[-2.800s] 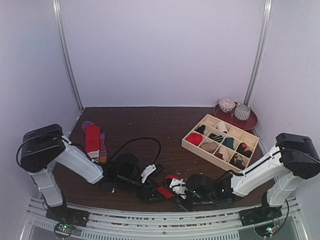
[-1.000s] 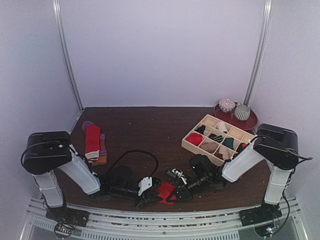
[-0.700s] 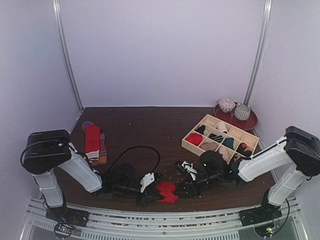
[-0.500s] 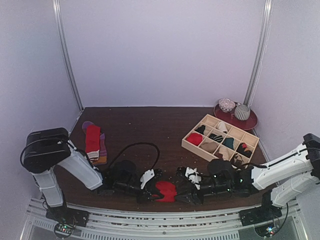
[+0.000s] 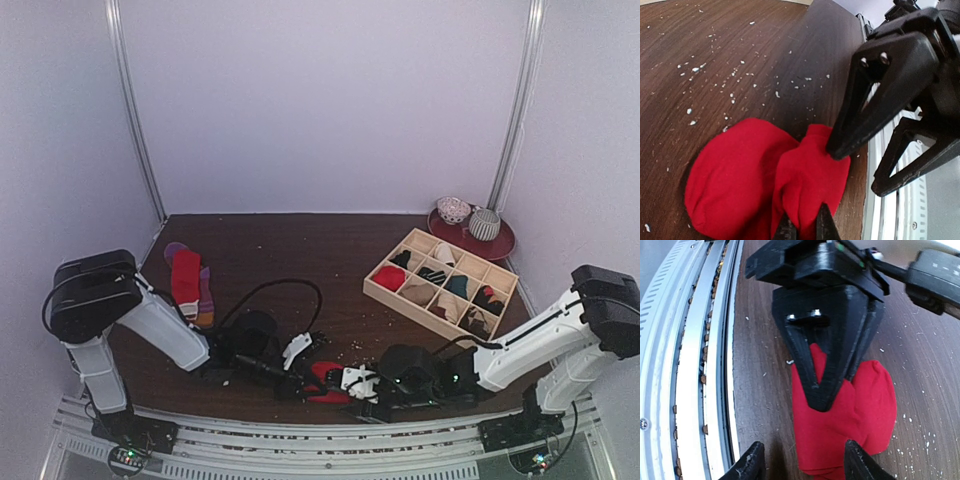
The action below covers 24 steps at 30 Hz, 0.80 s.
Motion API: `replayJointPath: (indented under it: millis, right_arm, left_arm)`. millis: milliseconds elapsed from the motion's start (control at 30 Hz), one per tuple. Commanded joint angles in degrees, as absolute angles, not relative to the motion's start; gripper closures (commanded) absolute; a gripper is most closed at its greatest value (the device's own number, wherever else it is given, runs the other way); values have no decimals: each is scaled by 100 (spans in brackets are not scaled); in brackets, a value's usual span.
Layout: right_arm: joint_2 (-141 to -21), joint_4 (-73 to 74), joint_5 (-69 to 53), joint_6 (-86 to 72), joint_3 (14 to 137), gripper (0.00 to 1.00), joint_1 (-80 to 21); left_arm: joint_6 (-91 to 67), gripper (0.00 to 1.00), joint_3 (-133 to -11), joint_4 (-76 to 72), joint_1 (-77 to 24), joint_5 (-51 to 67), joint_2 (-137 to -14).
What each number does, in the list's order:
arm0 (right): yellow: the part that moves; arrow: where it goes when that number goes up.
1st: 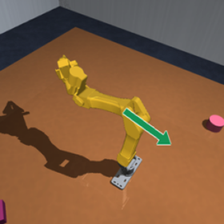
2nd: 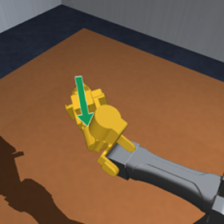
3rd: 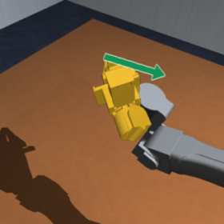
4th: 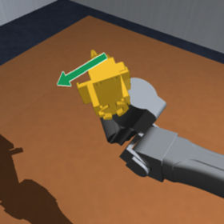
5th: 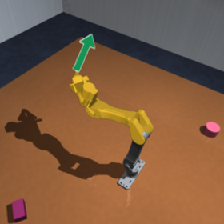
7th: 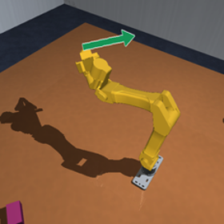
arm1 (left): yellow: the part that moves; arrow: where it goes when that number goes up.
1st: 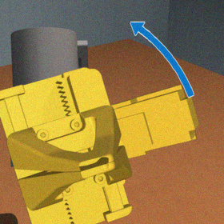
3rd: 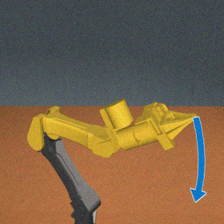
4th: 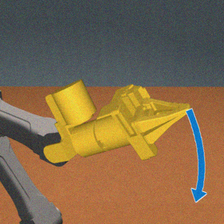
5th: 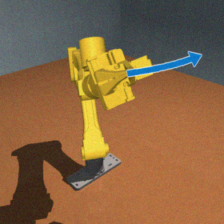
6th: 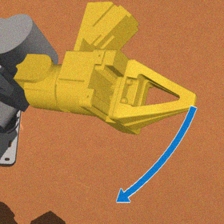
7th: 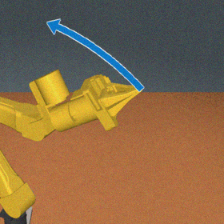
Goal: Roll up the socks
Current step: Roll a pair of socks at the center of the board.
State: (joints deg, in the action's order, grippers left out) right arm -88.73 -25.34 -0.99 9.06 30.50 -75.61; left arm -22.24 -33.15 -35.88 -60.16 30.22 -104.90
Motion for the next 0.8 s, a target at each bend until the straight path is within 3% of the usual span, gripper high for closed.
replayJointPath:
  millis: [0, 267, 433, 600, 767]
  right_arm:
    - [-9079, -2485, 189, 1031, 3186, 47, -7647]
    - [-9822, -2278, 735, 794, 3436, 55, -7654]
    - [-9875, -1960, 567, 347, 3398, 73, -7539]
    - [-9715, -1308, -781, -169, 3514, 78, -7181]
    - [-9917, -671, -2430, -763, 3877, 78, -6696]
  left_arm:
    - [-2303, 100, -3136, -2468, -5935, 2804, -10859]
    - [-2256, 97, -3113, -2685, -5889, 3102, -10881]
    - [-2116, 65, -2791, -3508, -5880, 3413, -10424]
    - [-1440, 42, -2358, -3937, -5884, 2913, -9337]
    - [-477, 35, -1984, -4666, -6177, 2127, -8767]
